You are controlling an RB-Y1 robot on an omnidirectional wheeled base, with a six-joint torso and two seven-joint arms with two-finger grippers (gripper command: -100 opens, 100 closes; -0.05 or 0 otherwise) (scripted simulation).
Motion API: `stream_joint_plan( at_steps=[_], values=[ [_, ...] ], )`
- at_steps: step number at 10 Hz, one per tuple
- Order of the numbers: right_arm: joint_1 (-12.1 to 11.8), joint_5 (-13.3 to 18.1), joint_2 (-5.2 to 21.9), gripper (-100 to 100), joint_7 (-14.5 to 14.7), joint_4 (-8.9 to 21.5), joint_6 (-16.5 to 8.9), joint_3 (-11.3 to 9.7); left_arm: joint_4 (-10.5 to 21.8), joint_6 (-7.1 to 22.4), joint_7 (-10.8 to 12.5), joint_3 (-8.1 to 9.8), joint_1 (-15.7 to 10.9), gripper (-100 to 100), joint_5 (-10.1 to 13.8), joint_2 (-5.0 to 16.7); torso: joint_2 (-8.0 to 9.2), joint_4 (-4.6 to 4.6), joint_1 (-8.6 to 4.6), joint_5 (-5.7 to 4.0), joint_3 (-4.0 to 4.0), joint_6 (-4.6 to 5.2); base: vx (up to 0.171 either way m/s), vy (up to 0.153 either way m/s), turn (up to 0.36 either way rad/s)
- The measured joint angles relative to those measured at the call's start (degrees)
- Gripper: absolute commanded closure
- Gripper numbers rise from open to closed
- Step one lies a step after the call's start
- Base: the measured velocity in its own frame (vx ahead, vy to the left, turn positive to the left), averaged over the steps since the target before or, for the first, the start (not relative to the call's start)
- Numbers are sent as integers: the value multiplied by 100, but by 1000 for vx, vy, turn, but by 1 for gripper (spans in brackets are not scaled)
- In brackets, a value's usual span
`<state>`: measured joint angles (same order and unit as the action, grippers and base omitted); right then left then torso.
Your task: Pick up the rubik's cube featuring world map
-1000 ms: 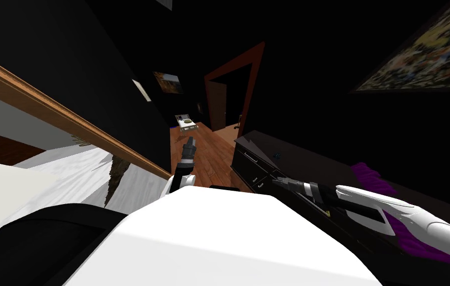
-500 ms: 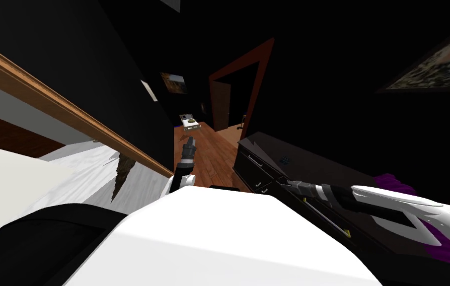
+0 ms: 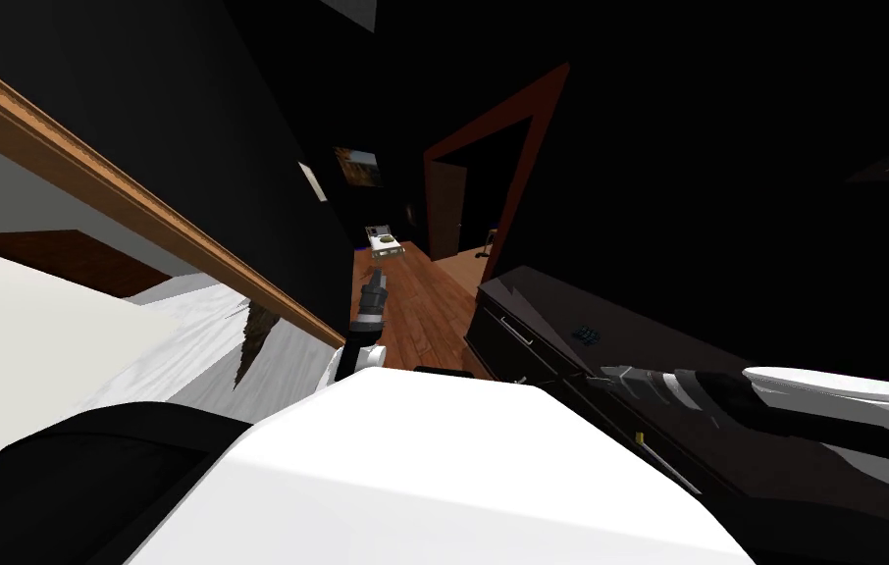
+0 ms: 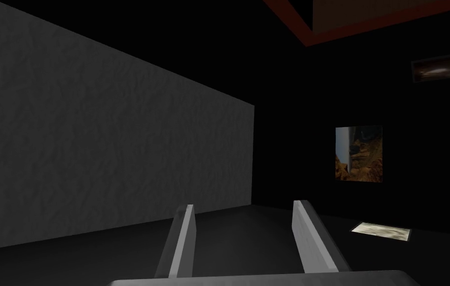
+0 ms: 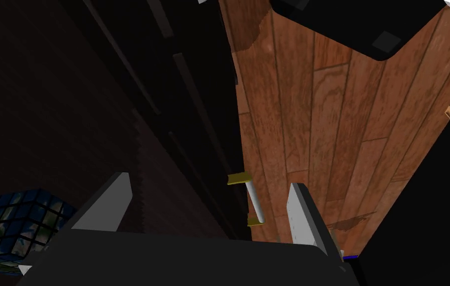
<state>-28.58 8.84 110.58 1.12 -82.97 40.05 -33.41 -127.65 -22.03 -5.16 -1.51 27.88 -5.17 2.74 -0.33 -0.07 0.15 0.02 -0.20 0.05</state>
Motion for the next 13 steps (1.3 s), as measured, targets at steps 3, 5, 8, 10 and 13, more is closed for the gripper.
stream_joint_plan(
  at_steps=[3,5,8,10,13],
  values=[
    [-98,168,385,-100,-70,316,63,-182,0,0,0,0,1,0,0,0,-10,-2,-11,-3,-6,2,135,-2,116],
    [-220,466,487,-100,-210,627,151,-196,0,0,0,0,0,0,0,0,-18,-4,-14,-3,-10,-3,166,-16,181],
    [-482,628,677,-100,-245,913,147,-344,0,0,0,1,1,0,0,1,-41,-10,-23,-7,-24,-2,204,-39,119],
    [-632,693,620,-100,-257,1108,200,-451,0,0,0,1,1,0,0,1,-26,-7,-32,-10,-16,2,170,-72,81],
    [-877,639,291,-100,-235,1221,246,-673,0,0,0,1,1,0,0,1,-11,-3,-36,-12,-7,5,116,-57,25]
  ],
)
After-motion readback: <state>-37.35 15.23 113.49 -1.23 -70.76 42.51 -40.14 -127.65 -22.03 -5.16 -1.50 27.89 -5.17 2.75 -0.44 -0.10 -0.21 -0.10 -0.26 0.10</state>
